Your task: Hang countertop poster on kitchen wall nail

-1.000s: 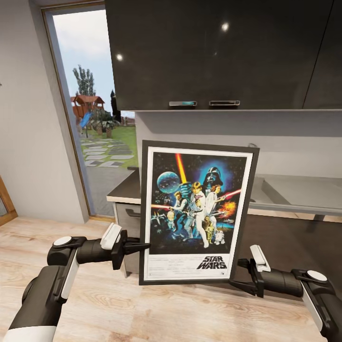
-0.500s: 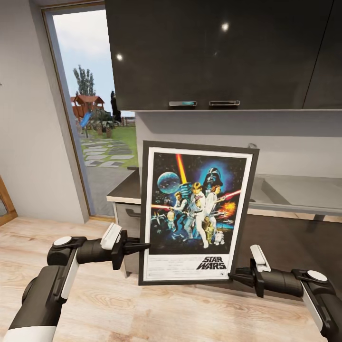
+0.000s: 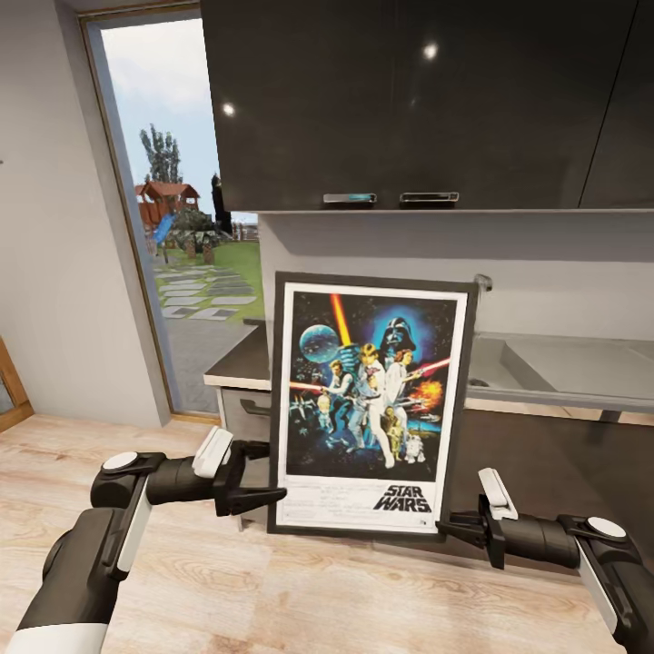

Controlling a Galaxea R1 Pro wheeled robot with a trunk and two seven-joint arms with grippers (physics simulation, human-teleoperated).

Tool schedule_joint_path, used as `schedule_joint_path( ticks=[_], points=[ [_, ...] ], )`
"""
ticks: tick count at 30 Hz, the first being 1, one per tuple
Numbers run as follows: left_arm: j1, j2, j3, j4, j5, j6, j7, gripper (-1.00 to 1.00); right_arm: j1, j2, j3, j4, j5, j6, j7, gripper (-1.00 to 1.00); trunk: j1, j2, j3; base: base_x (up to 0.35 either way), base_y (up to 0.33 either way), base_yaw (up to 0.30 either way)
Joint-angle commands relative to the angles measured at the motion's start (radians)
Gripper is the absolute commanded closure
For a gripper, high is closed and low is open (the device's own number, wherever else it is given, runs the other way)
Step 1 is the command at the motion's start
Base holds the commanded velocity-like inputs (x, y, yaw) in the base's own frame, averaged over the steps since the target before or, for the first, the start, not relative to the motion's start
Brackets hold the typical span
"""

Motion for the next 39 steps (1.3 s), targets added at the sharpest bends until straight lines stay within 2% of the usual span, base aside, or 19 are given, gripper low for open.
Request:
schedule_joint_path(
  ticks=[1, 9, 10, 12, 13, 15, 16, 19, 25, 26, 29, 32, 33, 35, 37, 39],
  points=[
    [-0.001, 0.0, 0.001, 0.0, 0.0, 0.01, -0.004, -1.0, -0.001, 0.0, 0.0, 0.0, -0.002, 0.014, 0.003, 1.0, 0.0, -0.001, -0.001, 0.0, 0.0, 0.0],
    [-0.001, 0.006, 0.016, 0.008, -0.001, 0.002, -0.004, -1.0, -0.001, 0.0, -0.001, 0.0, -0.002, 0.014, 0.003, 1.0, 0.0, -0.001, -0.001, 0.0, 0.0, 0.0],
    [-0.001, 0.009, 0.018, 0.013, -0.002, 0.001, -0.004, -1.0, -0.001, 0.0, -0.001, 0.0, -0.002, 0.014, 0.003, 1.0, 0.0, -0.001, -0.001, 0.0, 0.0, 0.0],
    [-0.001, 0.031, 0.039, 0.044, -0.003, -0.02, -0.004, -1.0, -0.001, 0.0, -0.001, 0.0, -0.001, 0.014, 0.003, 1.0, 0.0, -0.001, -0.001, 0.0, 0.0, 0.0],
    [-0.001, 0.048, 0.068, 0.076, -0.003, -0.051, -0.004, -1.0, -0.001, 0.0, -0.001, 0.0, -0.002, 0.014, 0.003, 1.0, 0.0, -0.001, -0.001, 0.0, 0.0, 0.0],
    [-0.001, 0.062, 0.101, 0.116, -0.003, -0.087, -0.004, -1.0, -0.001, 0.0, -0.001, 0.0, -0.002, 0.014, 0.003, 1.0, 0.0, -0.001, -0.001, 0.0, 0.0, 0.0],
    [0.0, 0.071, 0.137, 0.159, -0.002, -0.123, -0.004, -1.0, -0.001, 0.0, -0.001, 0.0, -0.002, 0.014, 0.003, 1.0, 0.0, -0.001, -0.001, 0.0, 0.0, 0.0],
    [0.002, 0.089, 0.208, 0.256, -0.002, -0.199, -0.004, -1.0, -0.001, 0.0, -0.001, -0.001, -0.001, 0.014, 0.003, 1.0, 0.0, -0.001, -0.001, 0.0, 0.0, 0.0],
    [0.051, 0.12, 0.257, 0.393, 0.0, -0.335, -0.004, -1.0, -0.001, 0.0, -0.003, -0.002, -0.001, 0.014, 0.001, 1.0, 0.0, -0.001, -0.001, 0.0, 0.0, 0.0],
    [0.072, 0.128, 0.285, 0.438, 0.0, -0.388, -0.004, -1.0, -0.001, 0.0, -0.003, -0.003, -0.001, 0.014, 0.0, 1.0, 0.0, -0.001, -0.001, 0.0, 0.0, 0.0],
    [0.106, 0.133, 0.312, 0.483, 0.0, -0.439, -0.004, -1.0, -0.001, 0.0, -0.005, -0.004, -0.001, 0.015, -0.003, 1.0, 0.0, -0.001, -0.001, 0.0, 0.0, 0.0],
    [0.14, 0.135, 0.325, 0.505, 0.0, -0.468, -0.004, -1.0, -0.001, 0.0, -0.008, -0.004, 0.0, 0.015, -0.004, 1.0, 0.0, -0.001, -0.001, 0.0, 0.0, 0.0],
    [0.172, 0.136, 0.344, 0.518, -0.001, -0.5, -0.004, -1.0, -0.001, 0.0, -0.01, -0.005, 0.0, 0.015, -0.004, 1.0, 0.0, -0.001, -0.001, 0.0, 0.0, 0.0],
    [0.193, 0.136, 0.368, 0.529, -0.001, -0.52, -0.004, -1.0, -0.001, 0.0, -0.011, -0.005, 0.0, 0.014, -0.005, 1.0, 0.0, -0.001, -0.001, 0.0, 0.0, 0.0],
    [0.224, 0.136, 0.442, 0.572, -0.002, -0.543, -0.004, -1.0, -0.001, 0.0, -0.011, -0.006, 0.001, 0.014, -0.006, 1.0, 0.0, -0.001, -0.001, 0.0, 0.0, 0.0],
    [0.232, 0.136, 0.482, 0.592, -0.002, -0.549, -0.004, -1.0, -0.001, 0.0, -0.012, -0.006, 0.001, 0.014, -0.006, 1.0, 0.0, -0.001, -0.001, 0.0, 0.0, 0.0]
  ],
)
